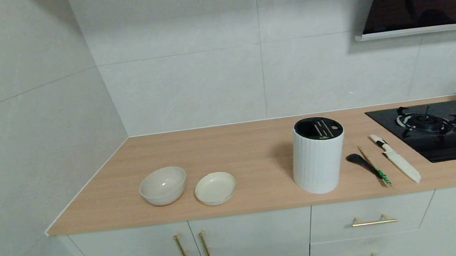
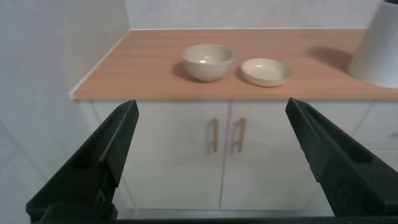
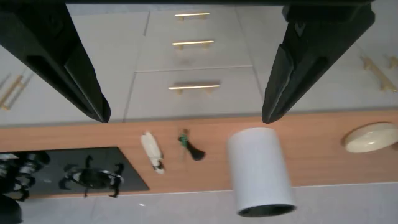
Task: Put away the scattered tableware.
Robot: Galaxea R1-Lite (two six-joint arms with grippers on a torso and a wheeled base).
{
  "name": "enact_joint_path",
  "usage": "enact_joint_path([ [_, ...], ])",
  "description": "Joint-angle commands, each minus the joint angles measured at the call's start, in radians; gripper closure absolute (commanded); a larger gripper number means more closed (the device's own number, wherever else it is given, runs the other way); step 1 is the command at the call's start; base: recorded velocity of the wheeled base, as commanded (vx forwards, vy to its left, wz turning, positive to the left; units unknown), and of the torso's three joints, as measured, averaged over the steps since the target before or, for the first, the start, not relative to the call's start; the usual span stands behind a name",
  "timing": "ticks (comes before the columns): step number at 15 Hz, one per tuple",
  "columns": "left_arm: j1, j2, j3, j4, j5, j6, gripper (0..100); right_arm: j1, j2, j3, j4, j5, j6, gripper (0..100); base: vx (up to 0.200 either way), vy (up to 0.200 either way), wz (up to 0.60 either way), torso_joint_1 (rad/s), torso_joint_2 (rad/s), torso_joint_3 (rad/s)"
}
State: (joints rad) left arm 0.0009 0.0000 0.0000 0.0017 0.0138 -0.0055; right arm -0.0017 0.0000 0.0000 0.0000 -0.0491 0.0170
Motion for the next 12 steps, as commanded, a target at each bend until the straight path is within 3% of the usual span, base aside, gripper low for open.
enact_joint_path([
  [1, 0.001, 0.000, 0.000, 0.000, 0.000, -0.001, 0, 0.000, 0.002, 0.000, 0.000, 0.000, 0.000, 0, 0.000, 0.200, 0.00, 0.007, 0.01, -0.002],
  [12, 0.001, 0.000, 0.000, 0.000, 0.002, 0.001, 0, 0.000, 0.002, 0.000, 0.000, -0.001, 0.000, 0, 0.000, 0.200, 0.00, 0.000, 0.00, 0.002],
])
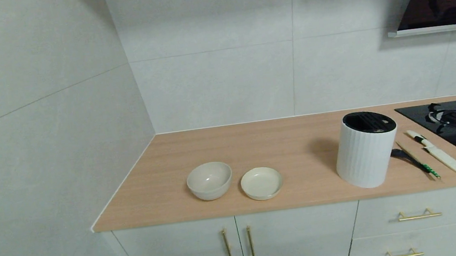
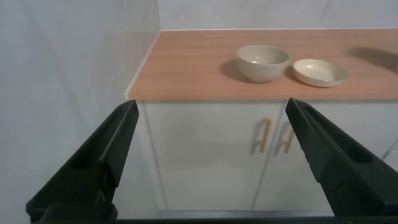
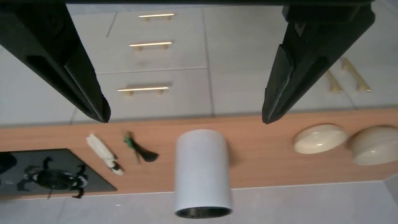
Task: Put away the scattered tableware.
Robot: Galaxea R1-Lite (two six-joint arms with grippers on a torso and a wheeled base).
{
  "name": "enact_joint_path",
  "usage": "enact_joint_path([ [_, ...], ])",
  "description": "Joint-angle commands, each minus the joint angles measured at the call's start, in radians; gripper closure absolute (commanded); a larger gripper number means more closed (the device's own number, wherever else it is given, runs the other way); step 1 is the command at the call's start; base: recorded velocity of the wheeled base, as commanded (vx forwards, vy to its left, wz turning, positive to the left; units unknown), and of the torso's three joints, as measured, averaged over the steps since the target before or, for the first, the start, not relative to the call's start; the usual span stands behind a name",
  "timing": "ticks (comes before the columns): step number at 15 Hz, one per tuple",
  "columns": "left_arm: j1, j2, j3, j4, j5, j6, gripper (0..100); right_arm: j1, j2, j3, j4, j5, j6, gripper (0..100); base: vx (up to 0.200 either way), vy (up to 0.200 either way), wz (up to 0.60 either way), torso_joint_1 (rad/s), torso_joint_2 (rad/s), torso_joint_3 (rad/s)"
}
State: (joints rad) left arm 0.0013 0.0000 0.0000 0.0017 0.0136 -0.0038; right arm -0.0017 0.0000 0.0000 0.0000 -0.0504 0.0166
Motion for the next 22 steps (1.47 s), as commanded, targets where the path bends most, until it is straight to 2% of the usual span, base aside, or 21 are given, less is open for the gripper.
enact_joint_path([
  [1, 0.000, 0.000, 0.000, 0.000, 0.000, -0.001, 0, 0.000, 0.002, 0.000, 0.000, 0.000, 0.000, 0, 0.000, 0.200, 0.00, 0.002, 0.00, 0.002],
  [4, 0.000, 0.000, 0.000, 0.000, 0.002, -0.001, 0, 0.000, 0.002, 0.000, 0.000, 0.000, 0.002, 0, 0.000, 0.200, 0.00, 0.002, 0.00, 0.001],
  [20, 0.000, 0.000, 0.000, 0.000, 0.000, -0.001, 0, 0.000, 0.002, 0.000, 0.000, 0.000, 0.000, 0, 0.000, 0.000, 0.00, 0.000, 0.00, 0.000],
  [22, 0.000, 0.000, 0.000, 0.000, 0.000, 0.001, 0, 0.000, 0.002, 0.000, 0.000, 0.000, 0.000, 0, 0.000, 0.000, 0.00, -0.134, 0.31, 0.159],
])
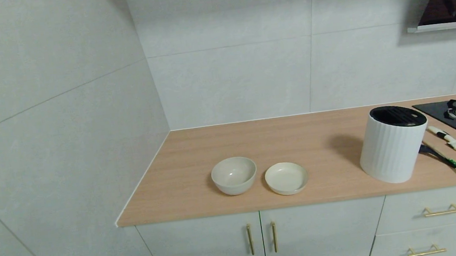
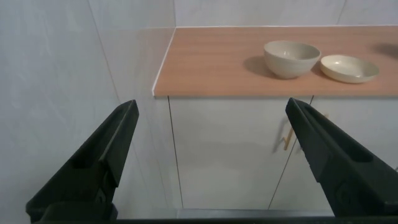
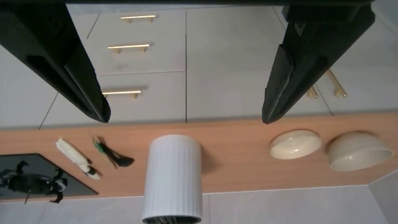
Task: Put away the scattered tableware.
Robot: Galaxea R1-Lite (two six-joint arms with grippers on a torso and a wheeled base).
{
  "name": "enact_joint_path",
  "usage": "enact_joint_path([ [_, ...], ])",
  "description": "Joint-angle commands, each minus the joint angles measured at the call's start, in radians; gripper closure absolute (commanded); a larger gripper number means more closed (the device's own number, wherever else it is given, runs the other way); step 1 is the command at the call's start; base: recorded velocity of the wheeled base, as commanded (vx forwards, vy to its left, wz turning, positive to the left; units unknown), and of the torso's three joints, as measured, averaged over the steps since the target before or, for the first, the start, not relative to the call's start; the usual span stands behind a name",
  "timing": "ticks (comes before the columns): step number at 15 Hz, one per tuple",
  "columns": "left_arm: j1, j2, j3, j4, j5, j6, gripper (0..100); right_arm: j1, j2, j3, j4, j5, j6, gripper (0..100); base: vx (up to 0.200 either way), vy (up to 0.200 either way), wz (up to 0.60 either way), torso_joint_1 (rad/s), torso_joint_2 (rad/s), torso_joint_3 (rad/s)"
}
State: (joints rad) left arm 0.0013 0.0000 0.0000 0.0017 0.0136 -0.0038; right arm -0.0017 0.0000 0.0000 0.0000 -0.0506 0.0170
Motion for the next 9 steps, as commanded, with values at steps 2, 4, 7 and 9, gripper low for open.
enact_joint_path([
  [2, 0.000, 0.000, 0.000, 0.000, 0.000, -0.001, 0, 0.000, 0.002, 0.000, 0.000, 0.000, 0.000, 0, 0.000, 0.000, 0.00, -0.168, 0.38, 0.200],
  [4, 0.000, 0.000, 0.000, 0.000, 0.000, -0.001, 0, 0.000, 0.002, 0.000, 0.000, 0.000, 0.000, 0, 0.000, 0.000, 0.00, -0.178, 0.40, 0.208],
  [7, 0.000, 0.000, 0.000, 0.000, 0.000, -0.001, 0, 0.000, 0.002, 0.000, 0.000, 0.000, 0.000, 0, 0.000, 0.000, 0.00, -0.209, 0.46, 0.250],
  [9, 0.000, 0.000, 0.000, 0.000, 0.000, -0.001, 0, 0.000, 0.002, 0.000, 0.000, 0.000, 0.000, 0, 0.000, 0.000, 0.00, -0.244, 0.55, 0.298],
])
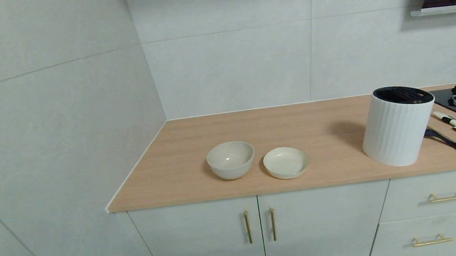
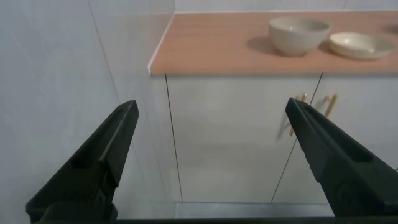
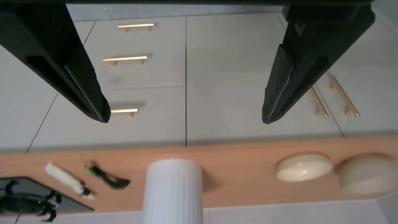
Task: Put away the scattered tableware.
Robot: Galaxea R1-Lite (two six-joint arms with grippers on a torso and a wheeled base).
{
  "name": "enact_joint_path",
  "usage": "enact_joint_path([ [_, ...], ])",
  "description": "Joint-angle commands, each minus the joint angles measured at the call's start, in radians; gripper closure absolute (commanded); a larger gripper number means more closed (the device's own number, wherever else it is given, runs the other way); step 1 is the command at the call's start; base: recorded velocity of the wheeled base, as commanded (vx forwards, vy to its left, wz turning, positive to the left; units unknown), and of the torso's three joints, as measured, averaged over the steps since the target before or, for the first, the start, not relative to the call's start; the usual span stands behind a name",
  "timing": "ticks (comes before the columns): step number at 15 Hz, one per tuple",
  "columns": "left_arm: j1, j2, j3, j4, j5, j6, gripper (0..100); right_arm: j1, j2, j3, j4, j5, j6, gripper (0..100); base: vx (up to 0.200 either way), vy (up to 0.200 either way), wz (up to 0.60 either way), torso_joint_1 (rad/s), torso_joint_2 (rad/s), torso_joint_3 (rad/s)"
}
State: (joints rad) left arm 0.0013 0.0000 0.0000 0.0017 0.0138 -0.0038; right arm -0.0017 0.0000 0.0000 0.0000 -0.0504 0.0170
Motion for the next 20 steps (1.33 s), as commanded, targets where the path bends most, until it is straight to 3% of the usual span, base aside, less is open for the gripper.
enact_joint_path([
  [1, 0.000, 0.000, 0.000, 0.000, 0.000, -0.001, 0, 0.000, 0.002, 0.000, 0.000, 0.000, 0.000, 0, 0.000, 0.000, 0.00, -0.246, 0.55, 0.315],
  [20, 0.000, 0.000, 0.000, 0.000, 0.000, -0.001, 0, 0.000, 0.002, 0.000, 0.000, 0.000, 0.001, 0, 0.000, 0.000, 0.00, -0.205, 0.50, 0.294],
])
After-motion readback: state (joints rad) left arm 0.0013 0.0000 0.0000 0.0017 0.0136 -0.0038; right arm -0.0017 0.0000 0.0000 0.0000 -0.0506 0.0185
